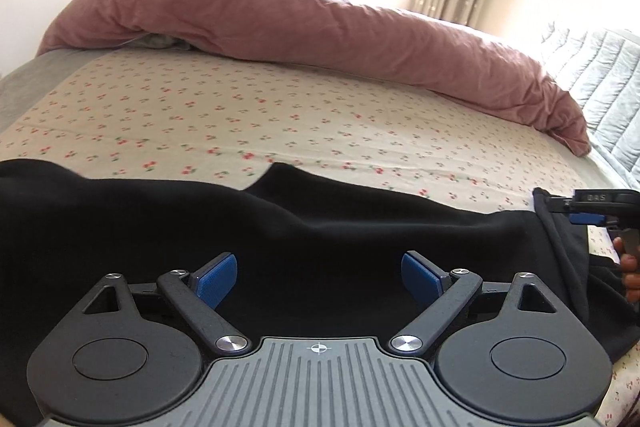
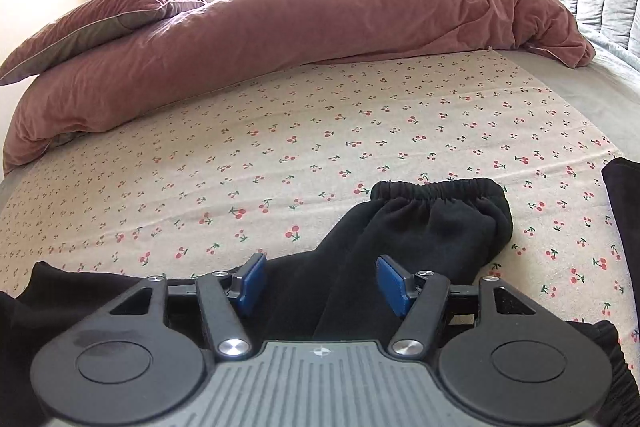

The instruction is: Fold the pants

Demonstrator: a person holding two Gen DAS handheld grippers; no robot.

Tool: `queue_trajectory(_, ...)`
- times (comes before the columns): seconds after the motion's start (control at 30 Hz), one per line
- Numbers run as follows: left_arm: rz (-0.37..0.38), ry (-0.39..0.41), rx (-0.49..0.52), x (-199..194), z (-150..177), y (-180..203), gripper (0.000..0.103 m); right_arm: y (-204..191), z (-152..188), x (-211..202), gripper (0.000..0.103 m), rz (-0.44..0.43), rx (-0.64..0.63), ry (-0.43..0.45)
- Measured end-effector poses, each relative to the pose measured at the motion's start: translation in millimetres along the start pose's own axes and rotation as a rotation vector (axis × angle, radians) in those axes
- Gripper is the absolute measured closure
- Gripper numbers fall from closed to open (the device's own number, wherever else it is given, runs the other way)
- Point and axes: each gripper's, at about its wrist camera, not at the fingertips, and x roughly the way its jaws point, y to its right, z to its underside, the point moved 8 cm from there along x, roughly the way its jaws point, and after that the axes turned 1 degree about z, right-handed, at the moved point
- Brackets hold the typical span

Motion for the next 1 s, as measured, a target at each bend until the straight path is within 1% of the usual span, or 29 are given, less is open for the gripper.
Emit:
queue_trajectory(0.1,0.047,-0.02,0.039,18.5,9.4,27.9,0.01,-0.4,6.9,20.6,0.04,0.022,-0.014,-0.035)
queue_trajectory(0.17,0.085,-0.028,0.065,27.5,15.1,46.0,0.01,2.4,10.1,30.7,0.051,0.058,-0.037,-0.041)
queue_trajectory(0.2,0.107,-0.03,0.082,31.7,17.4,55.8,0.01,5.3,11.0,33.8,0.069,0.077,-0.048,-0.038)
queue_trajectory(0.23,0.125,-0.029,0.096,34.3,19.2,63.5,0.01,9.2,11.3,34.6,0.083,0.094,-0.055,-0.036)
queue_trajectory(0.27,0.143,-0.027,0.111,36.0,21.7,71.0,0.01,12.7,10.9,33.3,0.089,0.092,-0.058,-0.034)
queue_trajectory(0.3,0.163,-0.026,0.128,36.1,24.9,79.3,0.01,17.4,9.7,29.5,0.1,0.072,-0.043,-0.032)
queue_trajectory(0.37,0.204,-0.028,0.161,35.8,28.7,93.2,0.01,27.9,7.9,18.6,0.1,0.049,-0.003,-0.028)
queue_trajectory(0.57,0.316,0.008,0.257,29.4,37.8,125.0,0.01,69.2,8.9,-35.2,0.101,0.032,0.089,0.027)
queue_trajectory(0.67,0.382,0.0,0.309,23.4,48.6,134.7,0.01,92.2,20.1,-61.5,0.101,0.031,0.136,0.042)
queue_trajectory(0.73,0.426,-0.006,0.363,19.4,59.0,142.8,0.011,106.5,31.7,-74.7,0.101,0.026,0.172,0.035)
queue_trajectory(0.8,0.453,-0.006,0.41,14.7,68.1,147.9,0.012,119.1,44.7,-84.2,0.1,0.023,0.205,0.023)
queue_trajectory(0.87,0.472,-0.015,0.455,12.0,77.0,153.0,0.012,130.4,56.6,-89.9,0.096,0.026,0.234,0.008)
queue_trajectory(0.93,0.484,-0.025,0.496,10.3,84.8,158.4,0.012,143.8,67.5,-93.1,0.08,0.04,0.265,-0.002)
queue_trajectory(0.97,0.485,-0.026,0.508,9.2,87.2,160.0,0.013,149.6,70.9,-94.2,0.076,0.039,0.28,0.002)
queue_trajectory(1.0,0.488,-0.029,0.519,8.7,89.1,162.0,0.013,155.7,72.5,-95.8,0.066,0.024,0.307,0.016)
